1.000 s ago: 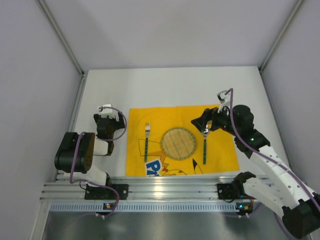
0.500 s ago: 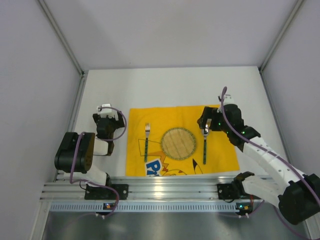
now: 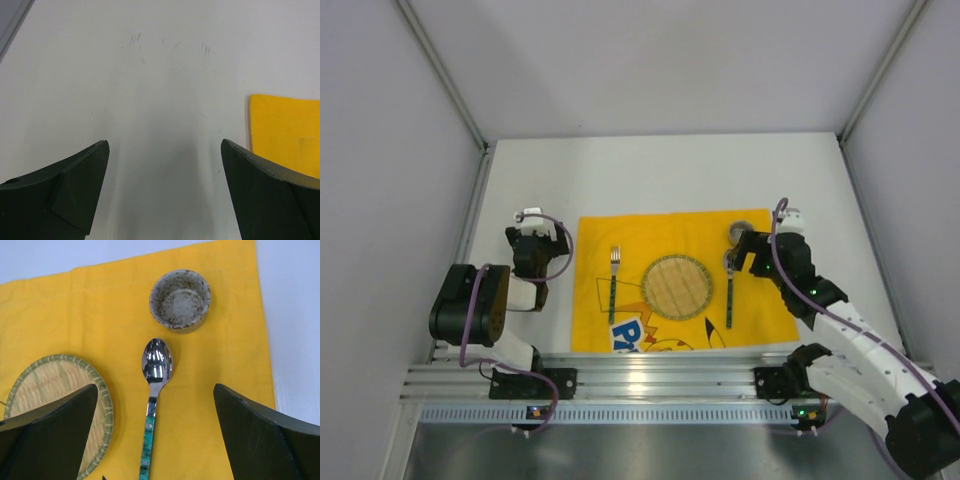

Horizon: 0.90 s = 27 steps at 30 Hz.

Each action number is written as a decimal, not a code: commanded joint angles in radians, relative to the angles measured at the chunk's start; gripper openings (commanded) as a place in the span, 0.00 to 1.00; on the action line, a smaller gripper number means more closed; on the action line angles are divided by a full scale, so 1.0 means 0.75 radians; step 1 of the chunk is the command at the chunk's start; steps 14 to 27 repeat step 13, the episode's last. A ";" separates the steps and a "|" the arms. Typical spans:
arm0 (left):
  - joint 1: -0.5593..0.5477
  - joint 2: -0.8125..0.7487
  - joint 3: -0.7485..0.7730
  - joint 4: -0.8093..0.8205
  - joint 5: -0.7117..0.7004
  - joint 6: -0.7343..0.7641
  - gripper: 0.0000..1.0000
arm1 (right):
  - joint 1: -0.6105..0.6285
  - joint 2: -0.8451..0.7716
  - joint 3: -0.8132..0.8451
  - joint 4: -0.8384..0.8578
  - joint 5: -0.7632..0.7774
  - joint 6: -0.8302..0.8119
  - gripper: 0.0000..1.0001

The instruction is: Set the dinner table for one person

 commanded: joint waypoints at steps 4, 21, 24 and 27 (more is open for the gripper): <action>0.001 -0.008 0.000 0.107 -0.006 -0.009 0.99 | 0.012 0.128 0.105 0.099 0.160 -0.063 1.00; 0.001 -0.006 0.002 0.107 -0.004 -0.009 0.99 | 0.012 0.056 0.103 0.169 0.049 -0.110 1.00; 0.001 -0.006 0.002 0.107 -0.004 -0.009 0.99 | 0.012 0.056 0.103 0.169 0.049 -0.110 1.00; 0.001 -0.006 0.002 0.107 -0.004 -0.009 0.99 | 0.012 0.056 0.103 0.169 0.049 -0.110 1.00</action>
